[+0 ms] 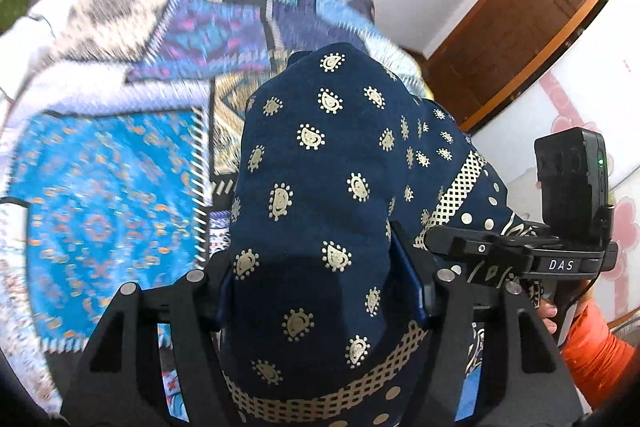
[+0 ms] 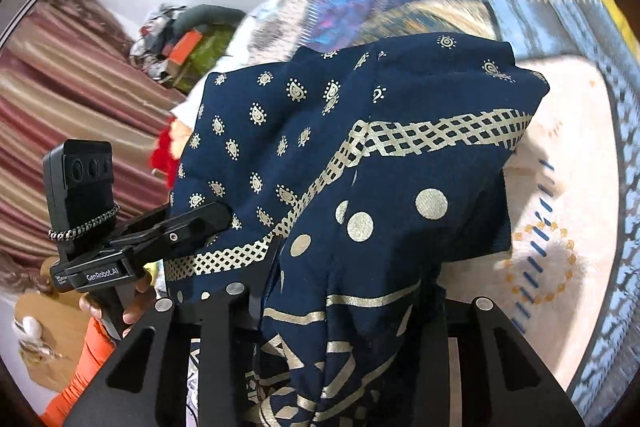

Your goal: Fold large clothes

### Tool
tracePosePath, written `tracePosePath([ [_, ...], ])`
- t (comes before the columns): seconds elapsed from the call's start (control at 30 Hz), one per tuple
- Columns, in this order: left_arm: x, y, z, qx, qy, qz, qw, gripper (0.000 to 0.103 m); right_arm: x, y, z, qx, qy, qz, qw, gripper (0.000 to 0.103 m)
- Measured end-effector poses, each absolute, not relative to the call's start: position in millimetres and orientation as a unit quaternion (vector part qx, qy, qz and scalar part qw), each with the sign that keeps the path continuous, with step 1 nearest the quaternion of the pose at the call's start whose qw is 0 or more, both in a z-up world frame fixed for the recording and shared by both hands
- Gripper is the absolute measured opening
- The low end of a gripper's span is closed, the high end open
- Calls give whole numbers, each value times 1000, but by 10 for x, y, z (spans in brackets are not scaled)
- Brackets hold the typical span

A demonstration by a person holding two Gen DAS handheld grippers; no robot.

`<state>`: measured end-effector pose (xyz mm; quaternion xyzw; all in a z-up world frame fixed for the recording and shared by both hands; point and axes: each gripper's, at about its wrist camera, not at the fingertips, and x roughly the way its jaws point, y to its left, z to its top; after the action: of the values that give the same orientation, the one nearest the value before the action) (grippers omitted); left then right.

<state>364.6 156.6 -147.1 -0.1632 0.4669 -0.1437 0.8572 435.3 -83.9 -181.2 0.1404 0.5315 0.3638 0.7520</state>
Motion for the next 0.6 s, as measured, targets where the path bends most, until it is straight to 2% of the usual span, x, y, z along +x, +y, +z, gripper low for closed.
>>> tracePosePath([
  [0.13,3332,1752,-1109,-171,434,-136,874,65,4142,-745,-1403,132,504,382,764,35],
  [0.27,3113,1915,-963,-181,415,-121,883,65,3908,-513,-1070,109,485,398,771,35],
  [0.43,2872,2235,-1102,-204,419,-96,880,65,3689,-174,-1034,88,489,410,765,35],
  [0.6,2674,2505,-1481,-233,441,-64,865,65,3611,194,-1317,76,521,417,741,35],
])
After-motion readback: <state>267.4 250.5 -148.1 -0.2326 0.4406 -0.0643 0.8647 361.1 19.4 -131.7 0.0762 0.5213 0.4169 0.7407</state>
